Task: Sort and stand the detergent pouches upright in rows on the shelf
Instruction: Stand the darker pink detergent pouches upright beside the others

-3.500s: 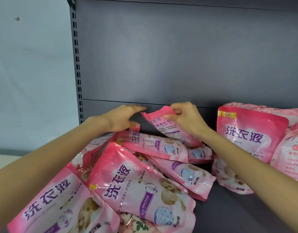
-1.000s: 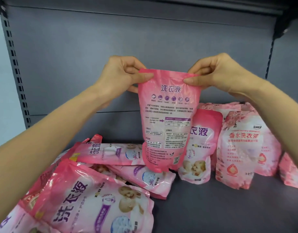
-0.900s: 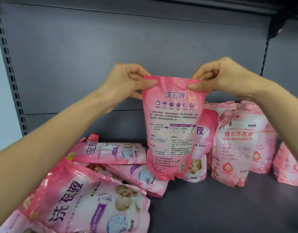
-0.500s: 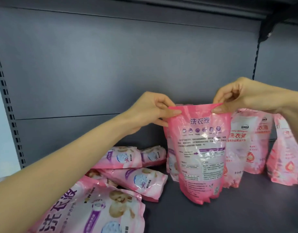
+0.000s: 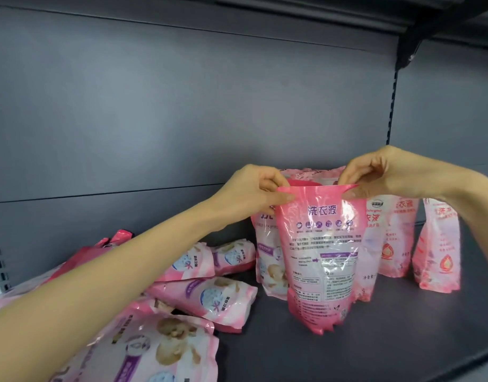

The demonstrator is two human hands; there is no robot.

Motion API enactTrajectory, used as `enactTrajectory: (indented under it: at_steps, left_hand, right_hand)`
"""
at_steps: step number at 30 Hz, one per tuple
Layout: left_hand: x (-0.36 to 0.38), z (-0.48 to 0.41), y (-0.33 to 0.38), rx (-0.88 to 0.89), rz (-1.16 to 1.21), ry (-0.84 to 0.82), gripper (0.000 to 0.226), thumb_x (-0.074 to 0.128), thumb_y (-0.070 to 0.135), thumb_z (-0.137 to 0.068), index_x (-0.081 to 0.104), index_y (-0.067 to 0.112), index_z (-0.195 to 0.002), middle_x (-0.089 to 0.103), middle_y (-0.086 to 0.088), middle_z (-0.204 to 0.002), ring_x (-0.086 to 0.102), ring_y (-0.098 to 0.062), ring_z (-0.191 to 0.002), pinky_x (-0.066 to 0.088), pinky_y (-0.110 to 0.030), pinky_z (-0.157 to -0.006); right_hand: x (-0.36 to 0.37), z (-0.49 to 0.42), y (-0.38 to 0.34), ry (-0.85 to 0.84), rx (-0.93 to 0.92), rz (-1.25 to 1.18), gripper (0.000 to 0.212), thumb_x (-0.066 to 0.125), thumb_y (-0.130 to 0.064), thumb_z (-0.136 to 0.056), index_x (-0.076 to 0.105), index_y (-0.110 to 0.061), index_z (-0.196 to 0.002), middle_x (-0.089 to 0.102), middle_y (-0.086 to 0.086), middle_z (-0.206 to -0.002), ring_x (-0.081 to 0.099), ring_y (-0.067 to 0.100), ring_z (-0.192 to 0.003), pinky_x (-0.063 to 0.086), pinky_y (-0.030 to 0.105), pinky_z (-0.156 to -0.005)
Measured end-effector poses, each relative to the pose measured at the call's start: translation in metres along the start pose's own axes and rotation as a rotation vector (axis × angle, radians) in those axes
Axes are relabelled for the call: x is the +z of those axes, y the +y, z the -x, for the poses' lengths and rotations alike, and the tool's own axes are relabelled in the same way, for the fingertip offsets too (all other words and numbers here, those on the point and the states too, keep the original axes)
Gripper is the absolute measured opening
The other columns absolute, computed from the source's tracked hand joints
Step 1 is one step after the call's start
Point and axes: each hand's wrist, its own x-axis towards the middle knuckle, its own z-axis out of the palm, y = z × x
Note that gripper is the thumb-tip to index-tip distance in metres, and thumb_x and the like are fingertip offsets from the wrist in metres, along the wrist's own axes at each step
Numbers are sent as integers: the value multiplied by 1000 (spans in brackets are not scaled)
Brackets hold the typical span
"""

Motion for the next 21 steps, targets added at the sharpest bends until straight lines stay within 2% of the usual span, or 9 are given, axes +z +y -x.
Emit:
enactTrajectory:
  at_steps: [3,5,12,18,21]
  left_hand:
    - [-3,3,0,11,-20,-13,8,70,15,-82,66,10,-87,69,1,-83,66,-7,-74,58,-25,-71]
    - [-4,6,0,21,-23,-22,6,68,13,-83,66,11,-88,69,2,-83,66,-5,-74,58,-26,-72]
    - [-6,14,-2,18,29,-47,10,68,9,-82,65,12,-92,69,-1,-84,68,-8,-73,58,-29,-71]
    - [-10,20,-5,-2,61,-60,16,70,11,-80,65,8,-95,71,-6,-87,70,-12,-77,58,-29,-72]
    - [-11,21,-6,-22,43,-38,16,72,15,-78,66,8,-91,72,-9,-85,71,-19,-76,58,-31,-76]
  right_hand:
    - [4,-2,-8,77,-1,63,15,75,-5,-71,71,-14,-83,74,-2,-82,68,6,-72,51,10,-70]
    - [7,-3,-14,128,-12,111,14,75,-9,-71,71,-17,-82,73,-7,-80,67,2,-72,50,8,-71]
    - [27,-3,-31,213,-51,264,11,77,-28,-72,71,-26,-81,70,-19,-78,63,-3,-74,49,11,-70]
    - [29,3,-36,190,-23,264,27,72,-44,-62,72,-25,-82,72,-13,-80,65,0,-76,51,16,-76]
    - [29,6,-34,141,-1,287,30,69,-44,-60,72,-22,-80,73,-6,-78,66,9,-75,52,25,-77]
